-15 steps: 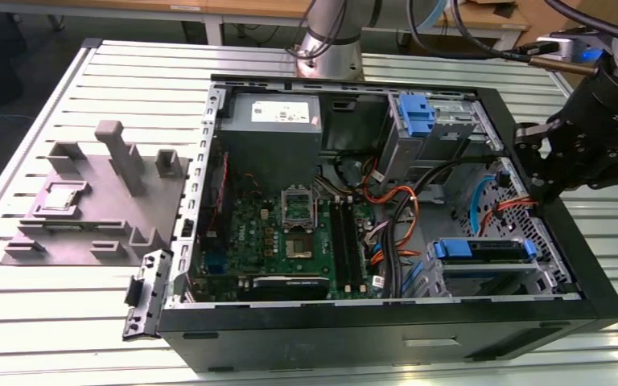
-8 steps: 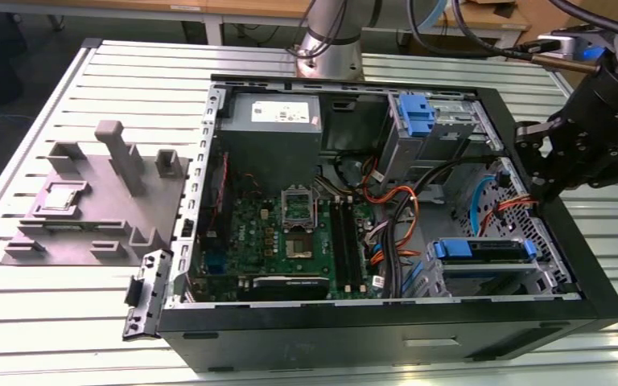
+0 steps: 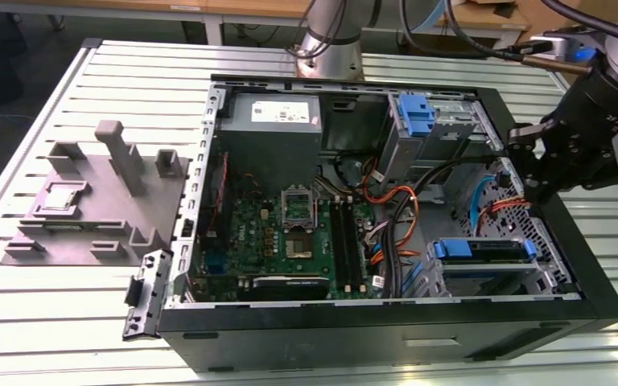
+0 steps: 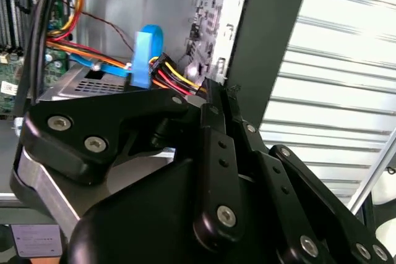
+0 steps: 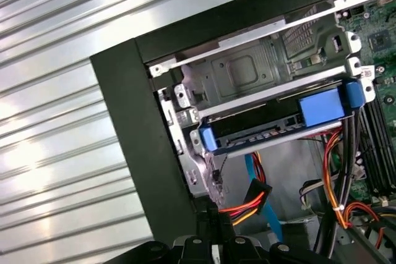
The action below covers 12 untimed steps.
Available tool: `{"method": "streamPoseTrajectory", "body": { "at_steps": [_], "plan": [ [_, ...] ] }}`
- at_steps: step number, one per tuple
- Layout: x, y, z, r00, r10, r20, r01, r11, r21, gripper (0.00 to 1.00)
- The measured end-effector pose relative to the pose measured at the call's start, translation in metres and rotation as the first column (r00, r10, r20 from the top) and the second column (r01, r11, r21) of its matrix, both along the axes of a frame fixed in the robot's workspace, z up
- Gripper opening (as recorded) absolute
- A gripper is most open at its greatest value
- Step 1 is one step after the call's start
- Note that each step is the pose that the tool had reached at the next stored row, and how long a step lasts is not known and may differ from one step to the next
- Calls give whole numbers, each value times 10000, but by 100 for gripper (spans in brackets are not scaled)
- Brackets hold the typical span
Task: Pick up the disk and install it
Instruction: 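Insert the first disk wire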
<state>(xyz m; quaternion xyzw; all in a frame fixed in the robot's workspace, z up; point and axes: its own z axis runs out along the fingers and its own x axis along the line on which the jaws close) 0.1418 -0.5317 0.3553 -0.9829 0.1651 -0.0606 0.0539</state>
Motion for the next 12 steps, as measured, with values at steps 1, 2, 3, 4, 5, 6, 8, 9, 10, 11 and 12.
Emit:
{"method": "streamPoseTrajectory", "body": {
  "at_steps": [1, 2, 3, 4, 5, 6, 8, 9, 10, 11, 12],
  "plan": [
    [-12, -2, 0, 10000, -16, -1, 16, 10000, 0, 17],
    [-12, -1, -1, 9999, -104, 0, 104, 9999, 3, 17],
    [-12, -1, -1, 9996, -281, -1, 281, 9996, -2, 17],
    [-12, -1, -2, 9989, -462, -1, 462, 9989, -2, 17],
    [-13, -1, -3, 9979, -642, -1, 642, 9979, -2, 17],
    [-13, -1, -4, 9966, -821, -1, 821, 9966, -1, 17],
    [-13, -1, -5, 9928, -1195, -1, 1195, 9928, -3, 17],
    [-13, -1, -5, 9905, -1374, 0, 1374, 9905, -2, 17],
    [-13, -1, -6, 9879, -1551, 0, 1551, 9879, -2, 17],
    [-18, -1, -5, 9856, -1691, 0, 1691, 9856, -2, 17],
    [-35, -1, -5, 9848, -1739, -1, 1739, 9848, -3, 17]
  ]
}}
